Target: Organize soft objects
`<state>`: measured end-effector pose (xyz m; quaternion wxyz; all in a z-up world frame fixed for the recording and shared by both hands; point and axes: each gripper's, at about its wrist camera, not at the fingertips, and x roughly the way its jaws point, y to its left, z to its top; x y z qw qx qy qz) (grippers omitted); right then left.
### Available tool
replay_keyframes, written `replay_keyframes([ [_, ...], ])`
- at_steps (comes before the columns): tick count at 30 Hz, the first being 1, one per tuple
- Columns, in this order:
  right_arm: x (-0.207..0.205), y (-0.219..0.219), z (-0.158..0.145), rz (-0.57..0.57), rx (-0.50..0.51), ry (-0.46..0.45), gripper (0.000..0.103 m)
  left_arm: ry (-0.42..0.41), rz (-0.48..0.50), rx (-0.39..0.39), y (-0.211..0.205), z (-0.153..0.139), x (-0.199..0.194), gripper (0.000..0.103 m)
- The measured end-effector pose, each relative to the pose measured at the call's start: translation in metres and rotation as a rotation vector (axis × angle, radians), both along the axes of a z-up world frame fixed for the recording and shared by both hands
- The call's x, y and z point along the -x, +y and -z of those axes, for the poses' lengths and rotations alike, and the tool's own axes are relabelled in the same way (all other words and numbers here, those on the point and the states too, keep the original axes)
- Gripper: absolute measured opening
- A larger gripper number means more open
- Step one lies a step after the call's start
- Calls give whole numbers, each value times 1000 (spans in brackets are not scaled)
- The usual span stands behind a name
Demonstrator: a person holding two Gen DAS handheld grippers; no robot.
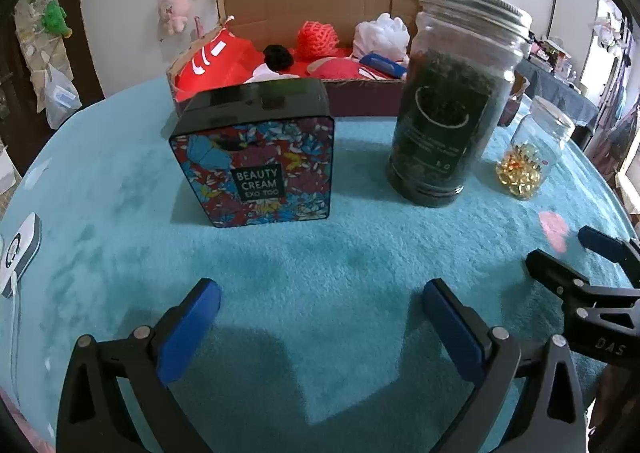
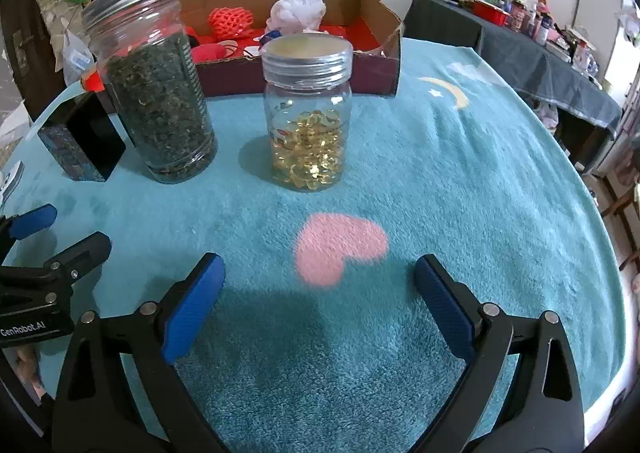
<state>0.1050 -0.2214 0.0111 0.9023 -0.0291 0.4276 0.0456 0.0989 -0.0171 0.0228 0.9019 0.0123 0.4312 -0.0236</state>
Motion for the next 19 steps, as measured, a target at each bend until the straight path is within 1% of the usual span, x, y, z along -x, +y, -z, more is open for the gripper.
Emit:
replay_keyframes([
  [6, 2, 0, 0, 6, -2, -10, 99, 1, -18, 6, 0, 1, -2, 103],
  [19, 1, 0, -1, 9, -6, -6, 100, 1, -21, 3, 0, 0, -2, 103],
])
